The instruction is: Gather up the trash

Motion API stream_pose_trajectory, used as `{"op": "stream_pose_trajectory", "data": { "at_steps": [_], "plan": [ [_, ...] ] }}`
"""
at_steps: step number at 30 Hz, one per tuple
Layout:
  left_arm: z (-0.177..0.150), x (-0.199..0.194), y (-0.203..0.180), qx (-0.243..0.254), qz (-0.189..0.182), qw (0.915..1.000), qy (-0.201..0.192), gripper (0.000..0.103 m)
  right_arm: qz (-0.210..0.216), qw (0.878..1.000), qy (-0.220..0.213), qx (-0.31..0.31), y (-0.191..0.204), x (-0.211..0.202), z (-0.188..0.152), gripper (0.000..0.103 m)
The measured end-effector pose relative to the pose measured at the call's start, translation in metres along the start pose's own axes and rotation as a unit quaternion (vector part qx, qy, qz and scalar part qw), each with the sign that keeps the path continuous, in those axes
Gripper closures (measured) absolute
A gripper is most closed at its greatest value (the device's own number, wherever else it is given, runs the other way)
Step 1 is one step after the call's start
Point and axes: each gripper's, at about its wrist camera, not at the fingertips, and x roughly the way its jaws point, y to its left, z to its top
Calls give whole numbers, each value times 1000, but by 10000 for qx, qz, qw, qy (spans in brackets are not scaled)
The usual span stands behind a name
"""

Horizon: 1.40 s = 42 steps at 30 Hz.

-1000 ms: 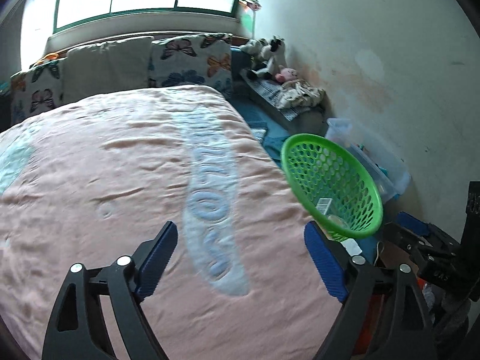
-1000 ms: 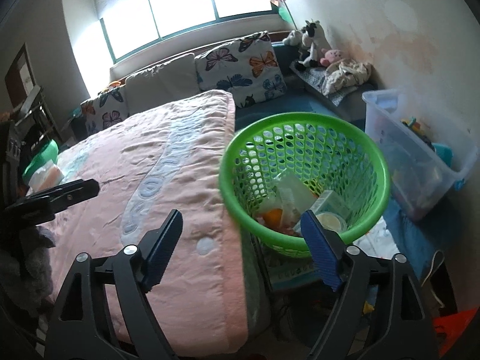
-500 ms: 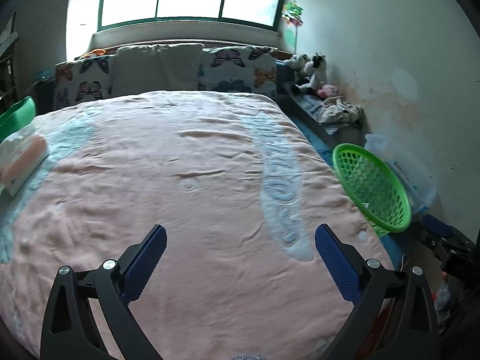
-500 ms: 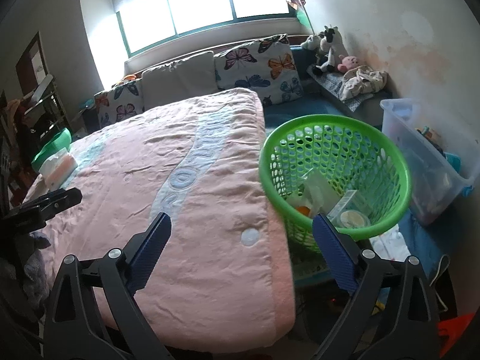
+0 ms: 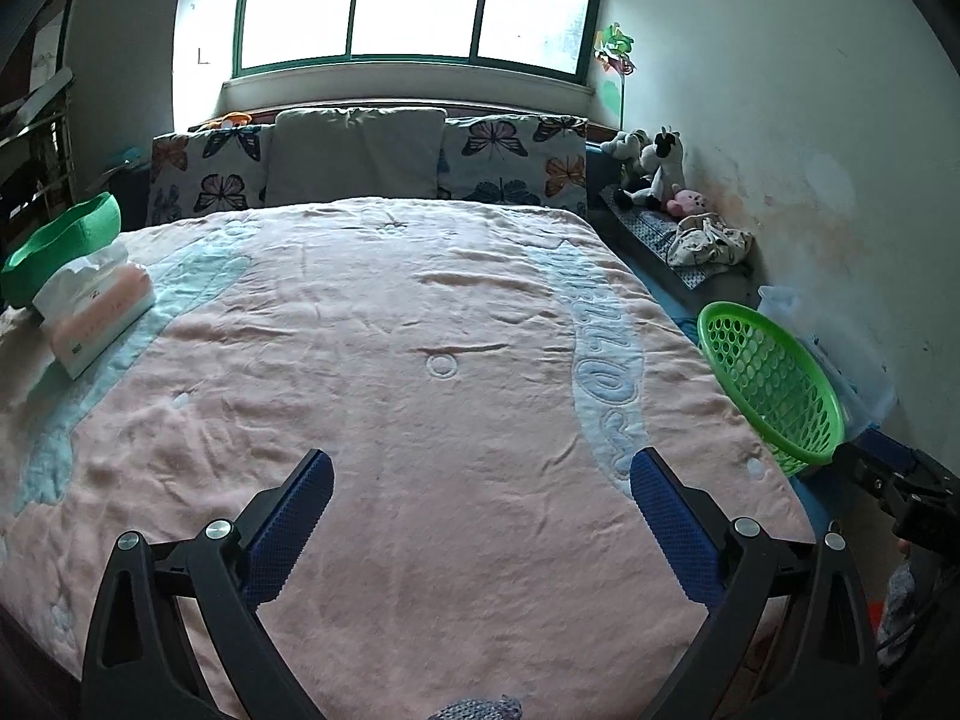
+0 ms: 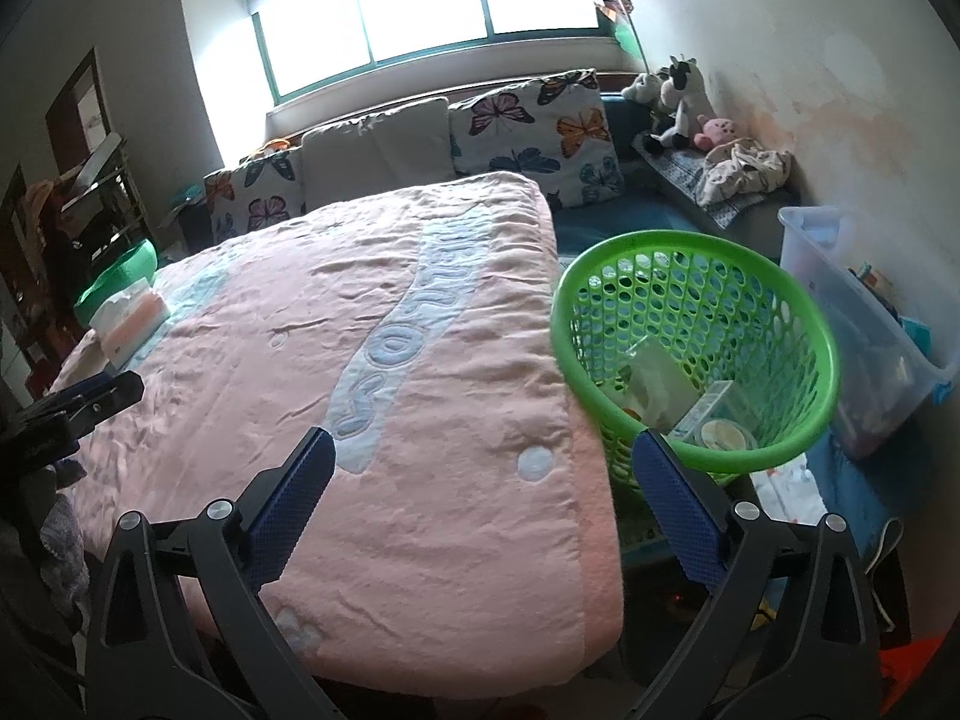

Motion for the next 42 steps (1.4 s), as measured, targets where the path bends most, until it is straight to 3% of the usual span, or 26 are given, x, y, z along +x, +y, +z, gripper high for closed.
{"op": "stream_pose_trajectory", "data": {
  "at_steps": [42],
  "plan": [
    [-18, -15, 14, -17, 441, 9990, 0, 7, 112, 9996, 23, -244, 21, 7, 1, 4]
  ]
}}
